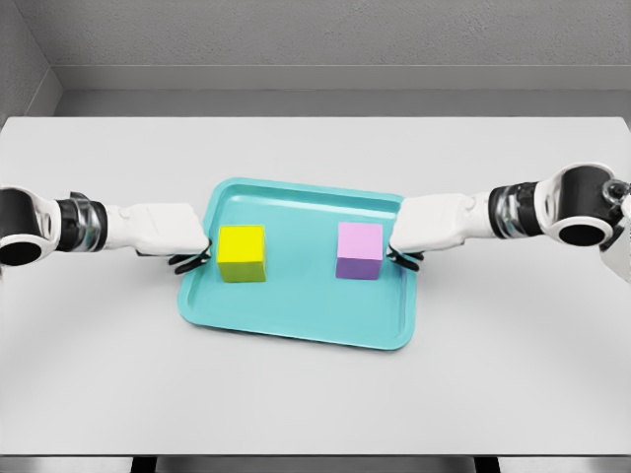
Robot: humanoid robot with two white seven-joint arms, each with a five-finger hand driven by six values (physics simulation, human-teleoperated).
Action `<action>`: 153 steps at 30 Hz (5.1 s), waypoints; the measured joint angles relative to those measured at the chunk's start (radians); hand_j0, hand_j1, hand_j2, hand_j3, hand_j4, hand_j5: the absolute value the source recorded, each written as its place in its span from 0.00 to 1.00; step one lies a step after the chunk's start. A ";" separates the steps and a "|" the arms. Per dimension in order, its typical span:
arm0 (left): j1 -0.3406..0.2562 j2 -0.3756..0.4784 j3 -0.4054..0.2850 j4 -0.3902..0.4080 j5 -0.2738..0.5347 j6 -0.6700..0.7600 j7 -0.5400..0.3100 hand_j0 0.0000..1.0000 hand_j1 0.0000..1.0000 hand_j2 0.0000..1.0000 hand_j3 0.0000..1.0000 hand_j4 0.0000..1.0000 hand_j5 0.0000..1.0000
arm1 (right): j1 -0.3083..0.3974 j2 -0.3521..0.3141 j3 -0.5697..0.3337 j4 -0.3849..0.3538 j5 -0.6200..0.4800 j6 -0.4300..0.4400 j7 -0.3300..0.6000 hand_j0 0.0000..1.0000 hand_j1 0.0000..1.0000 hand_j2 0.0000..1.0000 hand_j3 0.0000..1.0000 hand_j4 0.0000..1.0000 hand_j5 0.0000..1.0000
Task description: Push two cubes
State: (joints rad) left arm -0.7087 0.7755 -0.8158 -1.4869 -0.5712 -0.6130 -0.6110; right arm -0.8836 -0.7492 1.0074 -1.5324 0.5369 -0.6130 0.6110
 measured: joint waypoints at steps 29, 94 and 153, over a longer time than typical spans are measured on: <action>-0.018 -0.095 -0.001 0.036 -0.014 0.000 0.000 0.03 0.03 0.03 0.03 0.03 0.03 | -0.049 0.103 0.034 0.037 0.045 0.002 0.002 0.24 0.24 0.24 0.24 0.24 0.24; -0.032 -0.042 -0.038 -0.021 0.054 0.000 0.000 0.04 0.04 0.04 0.04 0.04 0.04 | 0.035 -0.052 -0.330 0.191 0.001 -0.001 0.000 1.00 1.00 1.00 1.00 1.00 1.00; -0.101 0.009 0.023 0.220 0.297 0.000 0.000 0.62 0.62 0.62 0.62 0.62 0.62 | 0.054 -0.105 -0.340 0.158 -0.065 0.000 0.000 1.00 1.00 1.00 1.00 1.00 1.00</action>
State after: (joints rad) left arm -0.8100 0.7844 -0.7926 -1.2673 -0.2740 -0.6130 -0.6110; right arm -0.8299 -0.8546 0.6676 -1.3742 0.4718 -0.6134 0.6113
